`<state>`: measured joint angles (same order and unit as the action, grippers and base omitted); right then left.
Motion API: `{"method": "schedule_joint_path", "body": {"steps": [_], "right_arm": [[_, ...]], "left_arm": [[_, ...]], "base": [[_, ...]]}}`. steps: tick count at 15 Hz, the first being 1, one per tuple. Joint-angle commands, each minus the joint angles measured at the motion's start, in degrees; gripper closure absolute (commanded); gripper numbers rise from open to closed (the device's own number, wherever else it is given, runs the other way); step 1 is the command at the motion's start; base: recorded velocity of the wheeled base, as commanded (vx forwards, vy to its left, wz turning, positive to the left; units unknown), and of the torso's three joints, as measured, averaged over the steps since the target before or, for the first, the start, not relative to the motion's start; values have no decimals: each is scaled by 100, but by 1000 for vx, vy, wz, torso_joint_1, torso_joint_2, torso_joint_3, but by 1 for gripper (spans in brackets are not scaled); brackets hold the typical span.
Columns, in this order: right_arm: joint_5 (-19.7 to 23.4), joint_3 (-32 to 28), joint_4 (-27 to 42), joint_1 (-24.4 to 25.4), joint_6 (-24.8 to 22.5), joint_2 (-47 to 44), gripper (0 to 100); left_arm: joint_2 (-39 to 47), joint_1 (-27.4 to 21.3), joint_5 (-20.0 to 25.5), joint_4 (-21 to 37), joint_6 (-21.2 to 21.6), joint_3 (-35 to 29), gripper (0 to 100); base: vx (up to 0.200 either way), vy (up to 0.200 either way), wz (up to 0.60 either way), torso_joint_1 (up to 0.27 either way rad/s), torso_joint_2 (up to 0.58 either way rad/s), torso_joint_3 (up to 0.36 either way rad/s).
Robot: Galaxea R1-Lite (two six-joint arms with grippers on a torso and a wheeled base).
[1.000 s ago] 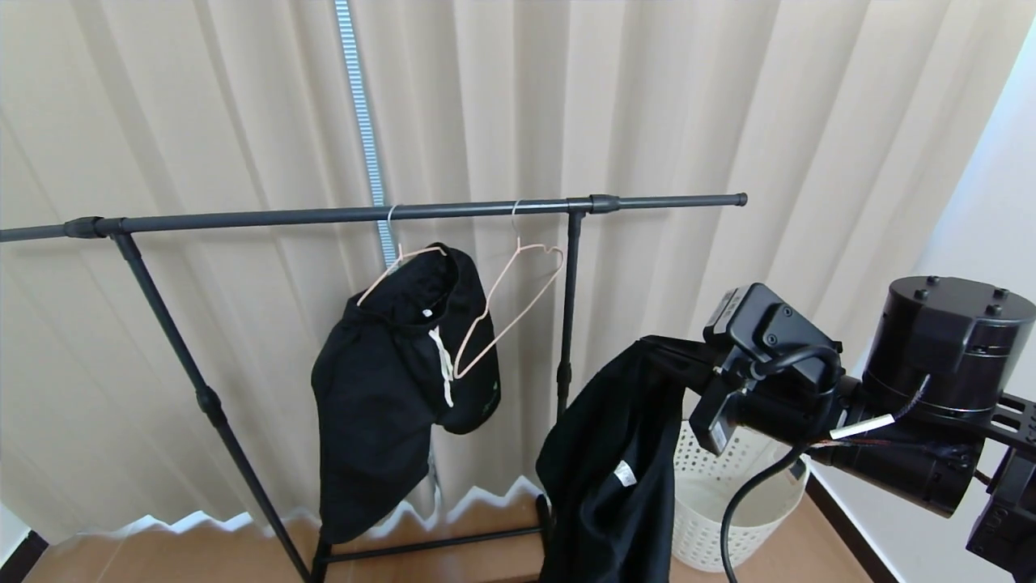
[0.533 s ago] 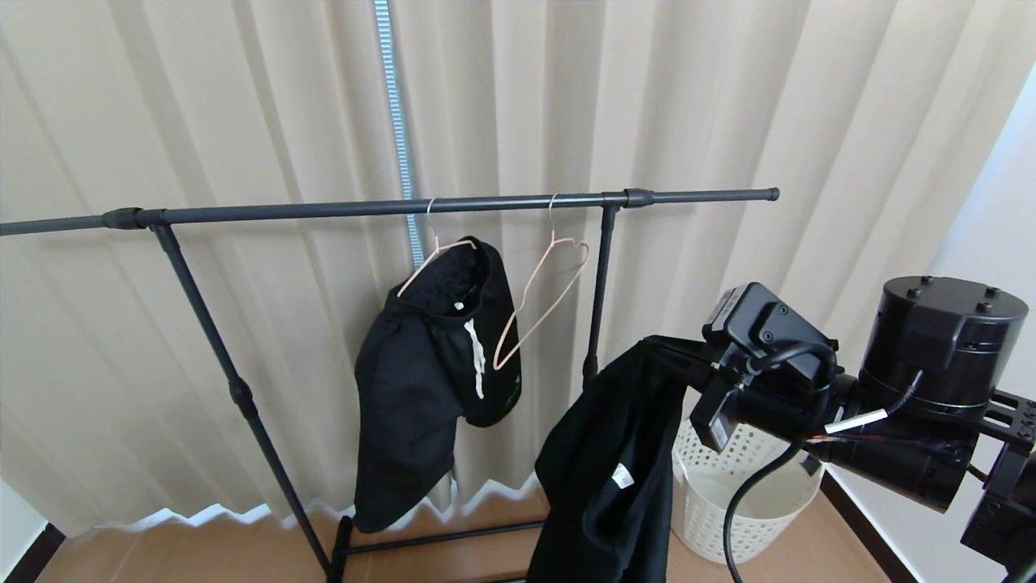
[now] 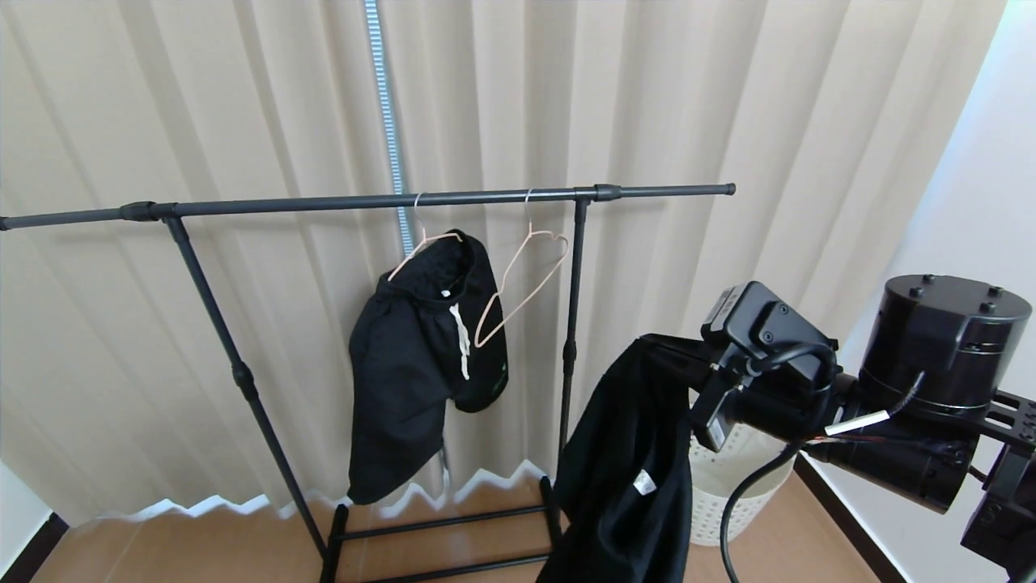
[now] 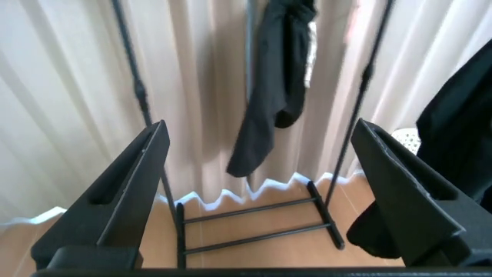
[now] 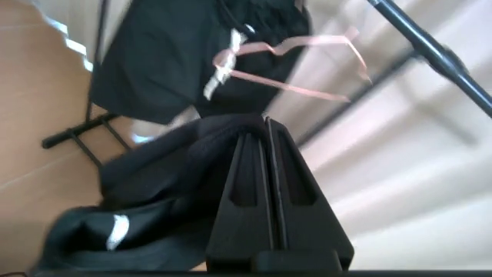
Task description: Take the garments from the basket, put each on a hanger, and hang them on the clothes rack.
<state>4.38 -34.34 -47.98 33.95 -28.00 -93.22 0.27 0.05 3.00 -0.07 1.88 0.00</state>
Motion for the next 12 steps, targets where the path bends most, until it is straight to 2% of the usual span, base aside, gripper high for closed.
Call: {"method": "schedule_joint_path", "body": {"steps": [1, 3, 4, 5, 6, 7, 8, 9, 10, 11, 12], "right_arm": [[11, -2, -1, -3, 5, -38, 100], [11, 15, -1, -3, -4, 23, 100], [-16, -2, 8, -3, -4, 23, 100], [-227, -46, 61, 6, -4, -12, 100], [-569, -152, 114, 41, 14, -65, 100], [-1106, -319, 245, 164, 111, -196, 100], [-1554, -591, 465, 367, 436, -284, 100], [-1941, -1040, 931, 613, 1139, -390, 100], [-2081, -1303, 1221, 701, 1420, -434, 100], [-2345, -1980, 2056, 850, 2176, -557, 100], [-2389, -2481, 2495, 903, 2607, -715, 100]], "left_arm": [[8, 4, -1, -1, 6, 0, 0], [26, 4, 43, 60, 111, -18, 0], [114, 48, -10, 218, 313, -88, 0], [492, 101, 25, 526, 445, -308, 0], [861, 101, 78, 666, 401, -536, 0], [1476, 74, 192, 675, 199, -791, 0], [2232, 65, 394, 675, -188, -1081, 0], [3216, -5, 684, 666, -803, -1477, 0], [3638, -93, 764, 666, -1067, -1679, 0], [4737, -655, 772, 658, -1849, -2250, 0], [5335, -1183, 746, 666, -2315, -2646, 0]], "base": [[0, 0, 0, 0, 0, 0], [0, 0, 0, 0, 0, 0], [0, 0, 0, 0, 0, 0], [0, 0, 0, 0, 0, 0], [0, 0, 0, 0, 0, 0], [0, 0, 0, 0, 0, 0], [0, 0, 0, 0, 0, 0], [0, 0, 0, 0, 0, 0], [0, 0, 0, 0, 0, 0], [0, 0, 0, 0, 0, 0], [0, 0, 0, 0, 0, 0]]}}
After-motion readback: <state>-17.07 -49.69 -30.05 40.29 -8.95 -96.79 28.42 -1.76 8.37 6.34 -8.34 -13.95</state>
